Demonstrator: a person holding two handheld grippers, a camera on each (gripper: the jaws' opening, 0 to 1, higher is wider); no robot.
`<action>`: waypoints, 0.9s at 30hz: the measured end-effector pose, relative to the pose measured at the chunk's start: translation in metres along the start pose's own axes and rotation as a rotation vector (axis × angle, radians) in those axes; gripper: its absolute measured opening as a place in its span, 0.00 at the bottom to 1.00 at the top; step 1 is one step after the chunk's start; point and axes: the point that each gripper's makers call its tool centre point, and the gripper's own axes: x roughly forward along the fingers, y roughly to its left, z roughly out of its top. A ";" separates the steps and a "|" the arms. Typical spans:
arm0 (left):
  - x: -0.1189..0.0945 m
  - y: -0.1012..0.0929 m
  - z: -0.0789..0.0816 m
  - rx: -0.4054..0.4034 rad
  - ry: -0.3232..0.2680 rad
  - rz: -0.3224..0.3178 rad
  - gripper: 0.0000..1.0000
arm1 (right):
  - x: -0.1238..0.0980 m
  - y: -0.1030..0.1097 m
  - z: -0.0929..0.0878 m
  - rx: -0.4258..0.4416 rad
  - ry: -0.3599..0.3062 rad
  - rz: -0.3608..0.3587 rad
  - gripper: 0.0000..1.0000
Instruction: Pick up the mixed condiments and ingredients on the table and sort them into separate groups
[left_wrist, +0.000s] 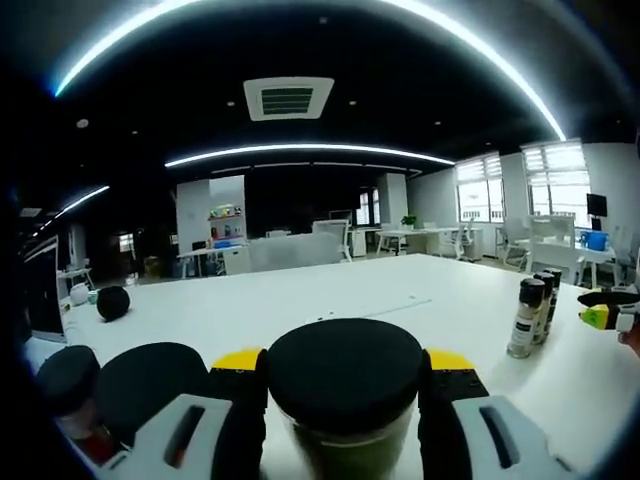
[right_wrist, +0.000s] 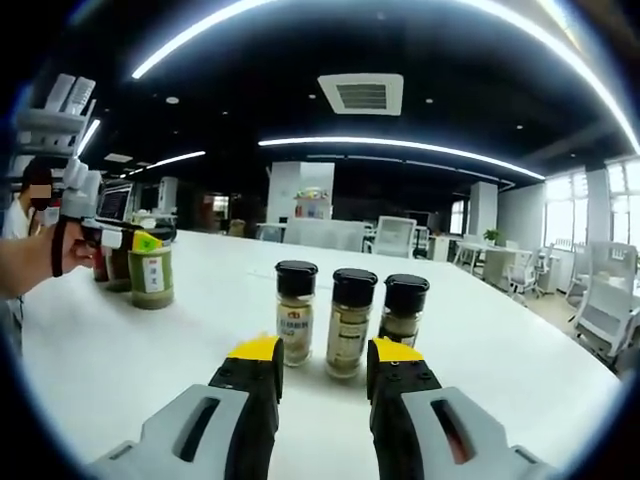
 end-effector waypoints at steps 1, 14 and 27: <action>0.000 0.000 0.000 0.001 0.000 0.001 0.60 | -0.001 0.000 0.001 -0.001 -0.002 0.001 0.34; 0.002 0.002 -0.001 0.024 0.002 0.014 0.60 | -0.002 0.001 0.002 0.000 -0.002 0.004 0.34; 0.001 0.002 -0.003 0.035 0.010 0.021 0.61 | -0.001 0.005 0.005 -0.001 -0.010 0.015 0.34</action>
